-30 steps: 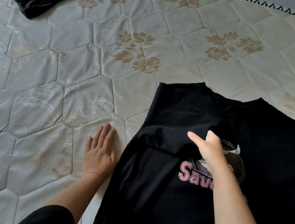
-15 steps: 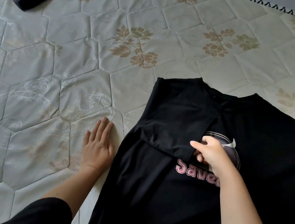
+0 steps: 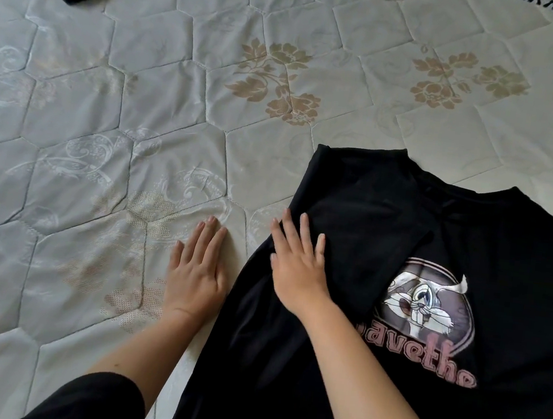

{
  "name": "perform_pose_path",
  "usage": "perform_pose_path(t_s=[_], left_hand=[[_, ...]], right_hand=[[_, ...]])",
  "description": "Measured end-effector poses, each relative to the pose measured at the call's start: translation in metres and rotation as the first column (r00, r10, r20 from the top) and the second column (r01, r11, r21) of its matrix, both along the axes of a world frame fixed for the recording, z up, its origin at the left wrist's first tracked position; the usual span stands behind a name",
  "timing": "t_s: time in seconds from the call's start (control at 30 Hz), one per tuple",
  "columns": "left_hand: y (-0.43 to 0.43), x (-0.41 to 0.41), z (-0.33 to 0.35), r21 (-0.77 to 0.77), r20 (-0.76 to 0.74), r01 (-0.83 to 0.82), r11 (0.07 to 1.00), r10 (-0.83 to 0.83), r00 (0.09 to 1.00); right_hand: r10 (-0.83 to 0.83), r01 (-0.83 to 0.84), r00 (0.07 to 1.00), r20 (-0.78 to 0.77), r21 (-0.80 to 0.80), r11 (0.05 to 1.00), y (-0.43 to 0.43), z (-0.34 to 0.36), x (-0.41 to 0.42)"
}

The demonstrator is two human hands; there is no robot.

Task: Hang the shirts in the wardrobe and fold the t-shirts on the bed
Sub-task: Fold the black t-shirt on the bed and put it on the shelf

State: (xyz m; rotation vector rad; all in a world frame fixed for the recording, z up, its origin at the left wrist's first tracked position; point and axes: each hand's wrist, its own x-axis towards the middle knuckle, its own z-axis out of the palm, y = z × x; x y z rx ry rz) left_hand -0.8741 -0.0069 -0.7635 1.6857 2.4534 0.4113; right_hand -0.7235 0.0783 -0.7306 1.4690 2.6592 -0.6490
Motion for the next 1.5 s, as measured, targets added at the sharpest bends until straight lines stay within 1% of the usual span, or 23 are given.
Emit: perform_pose_path(t_s=[0.07, 0.17, 0.2, 0.23, 0.27, 0.3, 0.33, 0.37, 0.4, 0.43, 0.5, 0.57, 0.63, 0.77, 0.93, 1.1, 1.2, 1.3, 1.4, 1.5], left_hand=[[0.0, 0.0, 0.0, -0.001, -0.007, 0.002, 1.0, -0.002, 1.0], [0.001, 0.0, 0.0, -0.005, -0.014, 0.008, 1.0, -0.008, 1.0], [0.001, 0.0, 0.0, -0.002, -0.018, 0.009, 1.0, -0.009, 1.0], [0.001, -0.001, -0.001, 0.001, -0.022, 0.01, 1.0, -0.01, 1.0], [0.0, -0.001, -0.001, 0.004, -0.028, 0.011, 1.0, -0.011, 1.0], [0.0, -0.001, -0.001, 0.007, -0.034, 0.012, 1.0, -0.012, 0.999], [0.0, -0.001, -0.001, 0.01, -0.041, 0.013, 1.0, -0.012, 0.999], [0.0, -0.001, 0.0, 0.012, -0.045, 0.015, 1.0, -0.015, 0.999], [0.001, -0.001, 0.0, 0.015, -0.049, 0.02, 1.0, -0.019, 0.999], [0.001, -0.001, 0.001, 0.017, -0.053, 0.024, 1.0, -0.023, 0.998], [0.002, -0.002, 0.001, 0.022, -0.059, 0.027, 0.999, -0.026, 0.998], [0.002, -0.002, 0.001, 0.028, -0.059, 0.026, 0.999, -0.024, 0.998], [0.001, -0.001, 0.0, 0.032, -0.059, 0.024, 0.999, -0.022, 0.998], [0.002, -0.001, 0.001, 0.023, -0.063, 0.023, 0.999, -0.021, 0.998], [0.002, -0.002, 0.0, 0.0, -0.058, 0.024, 1.0, -0.024, 0.998], [0.001, 0.0, 0.001, -0.008, -0.058, 0.029, 1.0, -0.03, 0.998], [0.001, 0.0, 0.001, -0.003, -0.057, 0.028, 1.0, -0.028, 0.998], [0.001, 0.0, 0.0, -0.004, -0.055, 0.029, 1.0, -0.029, 0.998], [0.001, 0.0, 0.001, -0.003, -0.056, 0.034, 0.999, -0.034, 0.998], [0.001, -0.001, 0.001, -0.007, -0.059, 0.046, 0.999, -0.047, 0.997]], right_hand=[[0.001, 0.0, 0.996, 0.089, -0.004, 1.0, -0.006, -0.006, 0.0], [0.013, -0.007, 0.993, 0.115, -0.051, 0.999, -0.008, -0.006, 0.0], [0.016, -0.01, 0.997, 0.078, -0.072, 0.997, -0.005, 0.002, 0.0], [0.0, -0.001, 1.0, -0.01, -0.071, 0.997, -0.002, 0.002, 0.0], [-0.048, 0.033, 0.992, -0.115, -0.131, 0.991, 0.003, 0.006, 0.0], [-0.124, 0.079, 0.966, -0.226, -0.201, 0.977, 0.01, 0.011, 0.002], [-0.204, 0.139, 0.928, -0.313, -0.219, 0.966, 0.016, 0.015, 0.003], [-0.247, 0.184, 0.9, -0.359, -0.201, 0.962, 0.024, 0.019, 0.005], [-0.236, 0.193, 0.907, -0.349, -0.155, 0.969, 0.031, 0.02, 0.005], [-0.192, 0.17, 0.941, -0.28, -0.101, 0.98, 0.037, 0.021, 0.004], [-0.097, 0.094, 0.993, -0.062, -0.057, 0.994, 0.047, 0.014, 0.001], [-0.043, 0.046, 0.995, 0.09, -0.035, 0.998, 0.053, 0.005, -0.001], [-0.025, 0.023, 0.988, 0.15, 0.016, 1.0, 0.054, -0.002, -0.001], [-0.054, 0.037, 0.979, 0.197, 0.087, 0.995, 0.064, -0.004, -0.007], [-0.119, 0.104, 0.971, 0.205, 0.085, 0.991, 0.094, -0.004, -0.023], [-0.167, 0.158, 0.978, 0.126, 0.081, 0.984, 0.095, -0.003, -0.024], [-0.214, 0.196, 0.967, 0.136, 0.133, 0.972, 0.077, -0.005, -0.012], [-0.26, 0.241, 0.952, 0.164, 0.125, 0.962, 0.064, -0.008, 0.007], [-0.344, 0.322, 0.928, 0.141, 0.156, 0.934, 0.064, -0.009, 0.034], [-0.444, 0.425, 0.882, 0.157, 0.143, 0.894, 0.067, -0.007, 0.066]])
